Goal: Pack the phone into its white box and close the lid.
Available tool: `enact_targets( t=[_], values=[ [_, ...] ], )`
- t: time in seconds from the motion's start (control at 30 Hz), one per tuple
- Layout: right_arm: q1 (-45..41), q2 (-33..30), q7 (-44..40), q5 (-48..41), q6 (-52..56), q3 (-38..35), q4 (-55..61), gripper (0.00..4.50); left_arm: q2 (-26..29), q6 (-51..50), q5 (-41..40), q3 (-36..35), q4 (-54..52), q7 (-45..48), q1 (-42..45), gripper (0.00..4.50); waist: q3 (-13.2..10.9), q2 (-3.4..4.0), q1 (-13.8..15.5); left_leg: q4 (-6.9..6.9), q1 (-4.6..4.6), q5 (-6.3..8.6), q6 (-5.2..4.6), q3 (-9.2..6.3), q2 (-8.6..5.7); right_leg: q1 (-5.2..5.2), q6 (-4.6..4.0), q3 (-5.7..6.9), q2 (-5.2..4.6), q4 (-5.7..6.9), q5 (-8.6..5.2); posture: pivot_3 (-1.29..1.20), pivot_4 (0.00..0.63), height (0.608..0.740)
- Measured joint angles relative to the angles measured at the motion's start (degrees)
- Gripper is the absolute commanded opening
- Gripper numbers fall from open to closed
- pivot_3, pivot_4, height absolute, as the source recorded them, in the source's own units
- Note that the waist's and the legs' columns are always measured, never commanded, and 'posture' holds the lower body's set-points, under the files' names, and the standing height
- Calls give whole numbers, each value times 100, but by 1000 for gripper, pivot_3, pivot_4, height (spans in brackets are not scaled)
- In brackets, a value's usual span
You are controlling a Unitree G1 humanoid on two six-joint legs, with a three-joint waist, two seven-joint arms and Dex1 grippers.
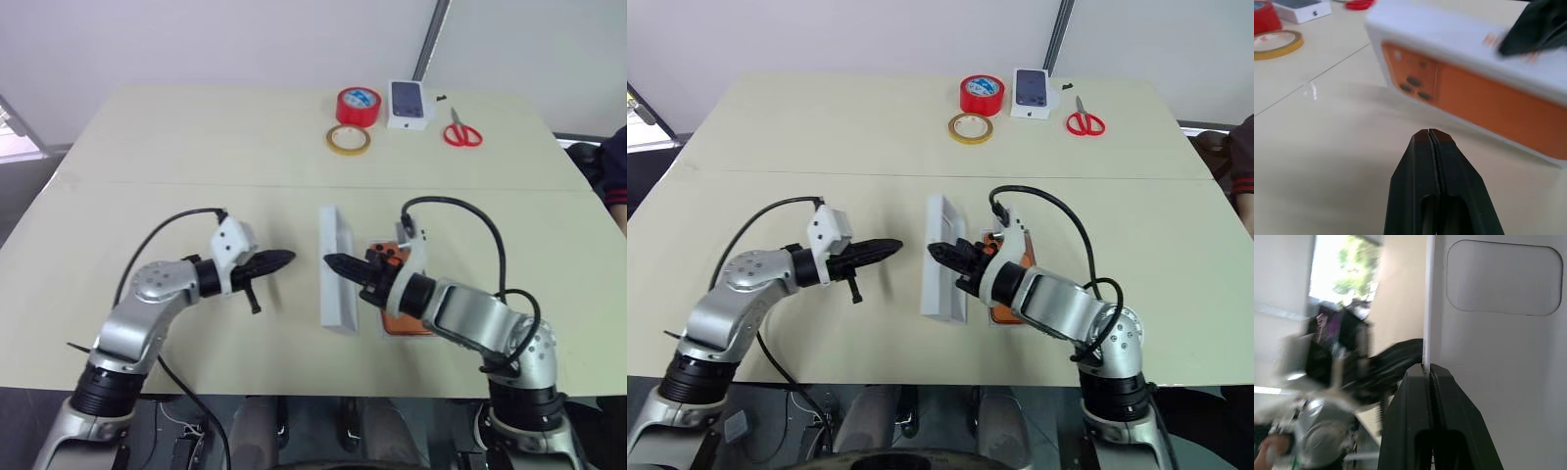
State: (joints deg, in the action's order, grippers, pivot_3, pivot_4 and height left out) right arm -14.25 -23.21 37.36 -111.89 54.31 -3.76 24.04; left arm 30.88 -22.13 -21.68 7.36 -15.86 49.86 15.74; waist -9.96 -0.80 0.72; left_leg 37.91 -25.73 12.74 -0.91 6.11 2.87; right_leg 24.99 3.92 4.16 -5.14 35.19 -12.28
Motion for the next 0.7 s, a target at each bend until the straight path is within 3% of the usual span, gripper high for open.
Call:
enact_targets(
  t=[0.13, 0.2, 0.3, 0.43, 0.53, 0.7],
  values=[
    [-119, -925, -473, -40, 400, -263, -343, 2926, -250, -19, 116, 353, -14, -46, 112, 0, 1, 7, -19, -3, 15, 3, -4, 1, 5, -6, 0, -2, 5, 0, -1, 0, 150, 740],
    [-400, -1711, -779, -38, 709, -253, -578, 3946, -465, -20, 251, 578, 34, -124, 304, 0, -5, 20, -12, -2, 16, 3, -4, 2, 5, -6, -1, -4, 6, 1, -1, 0, 150, 740],
    [-1026, -2967, -1288, 178, 1141, -243, -732, 3946, -817, -82, 405, 864, 230, -230, 606, 0, -8, 25, 0, -2, 14, 4, -7, 3, 2, -3, 1, -7, 7, -1, -1, 0, 150, 740],
    [-1419, -3811, -2502, 1572, 1409, -193, -662, 3946, -1218, -149, 651, 1253, 540, -372, 913, 0, -4, 18, 12, -1, 12, 8, -13, -1, 1, -6, 6, -5, 13, -5, -5, 0, 150, 740],
    [-1374, -4308, -3528, 3049, 1248, 245, -445, 3087, -1515, -146, 805, 1469, 802, -440, 1032, 0, -5, 24, 5, 3, 9, 8, -14, 2, -1, -2, 7, -7, 9, -4, -5, 0, 150, 740],
    [-1081, -4599, -5012, 5162, 539, 835, -126, 623, -1788, -160, 868, 1509, 899, -624, 1176, 0, -5, 24, -5, 6, 4, 9, -15, 1, 0, 3, 8, -7, 10, -3, -5, 0, 150, 740]
  ],
)
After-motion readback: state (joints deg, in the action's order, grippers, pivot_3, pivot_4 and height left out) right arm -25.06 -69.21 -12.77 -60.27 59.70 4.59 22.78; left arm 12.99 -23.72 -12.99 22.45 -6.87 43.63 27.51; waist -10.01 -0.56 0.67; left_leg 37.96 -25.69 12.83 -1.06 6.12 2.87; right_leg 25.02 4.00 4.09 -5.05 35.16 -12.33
